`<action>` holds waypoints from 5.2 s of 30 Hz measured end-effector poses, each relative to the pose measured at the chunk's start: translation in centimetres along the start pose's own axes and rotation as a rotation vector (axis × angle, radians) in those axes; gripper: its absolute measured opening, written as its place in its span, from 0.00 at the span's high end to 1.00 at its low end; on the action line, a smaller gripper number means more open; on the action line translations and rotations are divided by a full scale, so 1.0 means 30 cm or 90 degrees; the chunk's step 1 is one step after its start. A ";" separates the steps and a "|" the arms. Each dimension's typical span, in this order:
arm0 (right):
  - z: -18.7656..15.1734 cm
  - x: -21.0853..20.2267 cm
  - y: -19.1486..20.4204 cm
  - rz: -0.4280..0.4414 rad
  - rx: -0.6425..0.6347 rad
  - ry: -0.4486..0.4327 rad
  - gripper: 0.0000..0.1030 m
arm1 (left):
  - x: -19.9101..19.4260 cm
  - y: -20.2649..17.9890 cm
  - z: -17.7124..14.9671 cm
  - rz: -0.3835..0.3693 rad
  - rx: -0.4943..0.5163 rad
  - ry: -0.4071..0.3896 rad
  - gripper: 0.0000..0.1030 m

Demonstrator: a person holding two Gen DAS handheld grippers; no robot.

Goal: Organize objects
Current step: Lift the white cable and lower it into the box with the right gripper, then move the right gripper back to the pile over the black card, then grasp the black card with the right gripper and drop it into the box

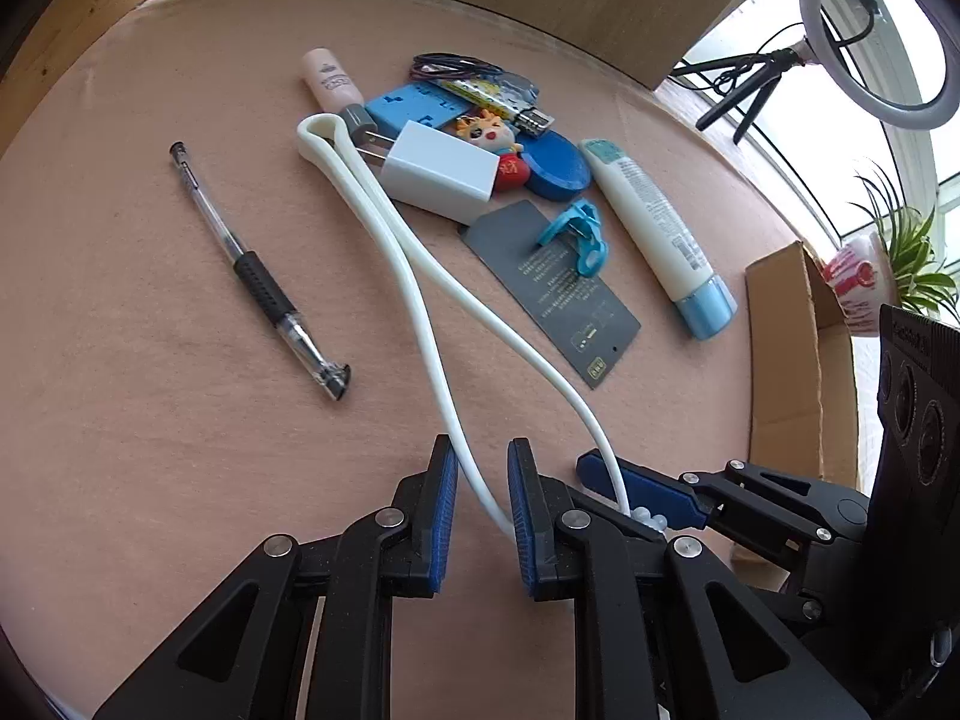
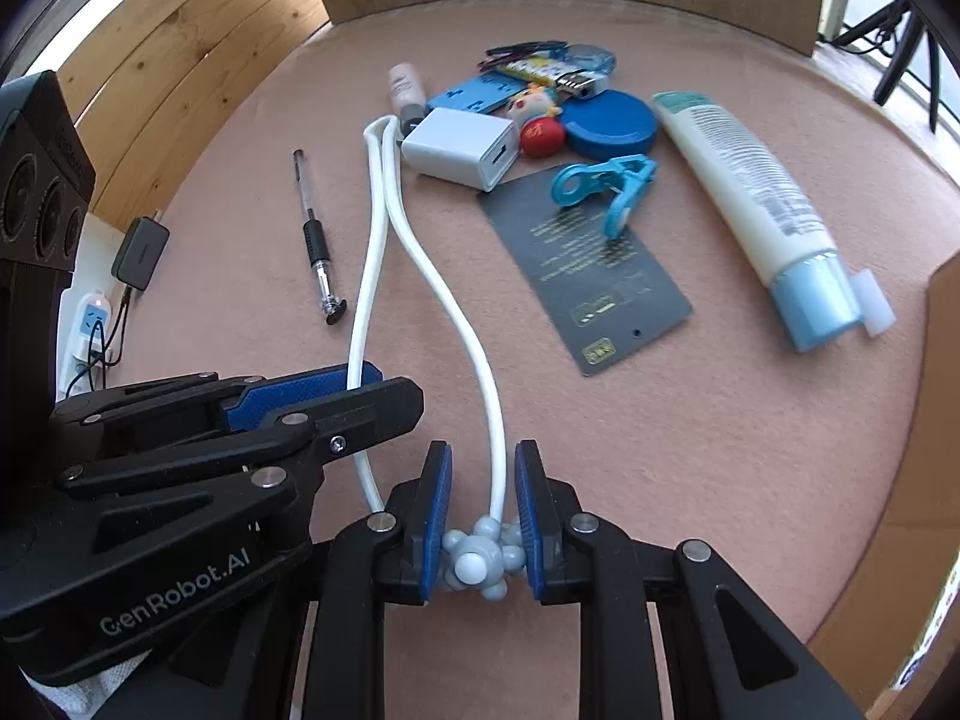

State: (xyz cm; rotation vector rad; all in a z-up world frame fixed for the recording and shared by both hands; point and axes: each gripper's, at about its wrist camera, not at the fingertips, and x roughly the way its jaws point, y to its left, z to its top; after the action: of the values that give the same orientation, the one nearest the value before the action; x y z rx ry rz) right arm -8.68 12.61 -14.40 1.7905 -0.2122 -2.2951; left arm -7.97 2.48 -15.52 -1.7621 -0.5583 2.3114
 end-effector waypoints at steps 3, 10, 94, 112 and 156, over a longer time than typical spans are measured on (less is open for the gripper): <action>-0.013 -0.024 -0.014 0.000 0.009 -0.010 0.81 | -0.012 -0.006 -0.006 -0.011 -0.006 0.001 0.83; -0.038 -0.116 -0.019 0.019 0.021 -0.048 0.81 | -0.118 -0.068 -0.032 -0.017 0.018 -0.050 0.84; 0.232 -0.079 -0.223 -0.004 0.088 -0.054 0.47 | -0.117 0.262 0.138 0.114 -0.069 -0.070 0.42; 0.347 0.103 -0.092 -0.075 -0.030 0.008 0.35 | -0.160 0.331 0.095 0.070 -0.113 -0.083 0.42; -0.024 -0.277 -0.190 -0.080 0.067 -0.084 0.54 | -0.061 0.166 0.098 0.050 -0.047 -0.057 0.42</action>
State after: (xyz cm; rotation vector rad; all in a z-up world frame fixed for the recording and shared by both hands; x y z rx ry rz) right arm -6.55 20.31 -8.21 1.7477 -0.2544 -2.5382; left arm -9.86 -3.28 -15.24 -1.7504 -0.6067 2.4636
